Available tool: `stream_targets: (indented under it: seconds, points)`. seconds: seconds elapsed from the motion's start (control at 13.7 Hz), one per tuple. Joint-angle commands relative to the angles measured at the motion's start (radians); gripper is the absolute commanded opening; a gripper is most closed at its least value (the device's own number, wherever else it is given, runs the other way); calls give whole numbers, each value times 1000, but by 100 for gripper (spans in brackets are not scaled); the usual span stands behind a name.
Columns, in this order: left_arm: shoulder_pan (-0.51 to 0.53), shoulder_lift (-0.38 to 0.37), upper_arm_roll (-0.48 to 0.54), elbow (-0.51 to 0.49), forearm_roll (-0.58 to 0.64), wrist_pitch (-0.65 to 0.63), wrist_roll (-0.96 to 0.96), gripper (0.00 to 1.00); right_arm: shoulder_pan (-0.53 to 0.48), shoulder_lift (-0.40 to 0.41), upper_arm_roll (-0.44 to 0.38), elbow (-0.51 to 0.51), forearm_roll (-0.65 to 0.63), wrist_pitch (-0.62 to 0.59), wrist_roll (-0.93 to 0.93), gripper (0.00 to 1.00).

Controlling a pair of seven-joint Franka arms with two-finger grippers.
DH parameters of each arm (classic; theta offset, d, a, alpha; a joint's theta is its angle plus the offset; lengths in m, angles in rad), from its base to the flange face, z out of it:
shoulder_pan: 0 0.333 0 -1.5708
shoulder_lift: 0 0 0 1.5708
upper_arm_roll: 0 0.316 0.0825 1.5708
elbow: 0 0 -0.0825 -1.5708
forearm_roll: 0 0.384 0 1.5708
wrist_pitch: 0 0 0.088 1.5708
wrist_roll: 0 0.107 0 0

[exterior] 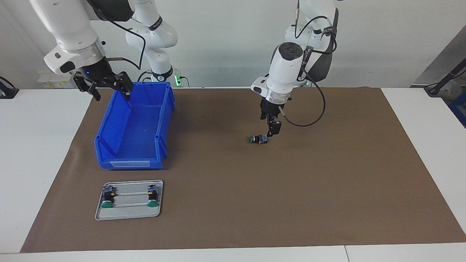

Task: Place and press button with both arms
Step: 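Move the left gripper over the button lying on the table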

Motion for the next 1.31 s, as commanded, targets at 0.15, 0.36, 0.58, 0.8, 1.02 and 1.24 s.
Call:
stream_targets:
  seconds: [0.15, 0.36, 0.58, 0.8, 1.02, 1.24]
  points:
    - [-36, 53, 18, -31, 20, 29, 34, 97, -10, -19, 13, -17, -2, -7, 16, 100]
    - [-66, 90, 19, -69, 21, 90, 29, 97, -9, -19, 13, -17, -2, -8, 16, 100]
    - [-100, 150, 19, -99, 20, 166, 0, 97, -10, -19, 13, -17, -2, -7, 16, 100]
    - [-103, 164, 19, -120, 20, 190, -6, 97, -9, -19, 13, -17, -2, -7, 16, 100]
    - [-103, 175, 19, -145, 21, 270, -3, 98, -9, -19, 13, -17, -2, -7, 16, 100]
    - [-102, 179, 21, -160, 21, 293, -3, 98, -9, -19, 13, -17, -2, -7, 16, 100]
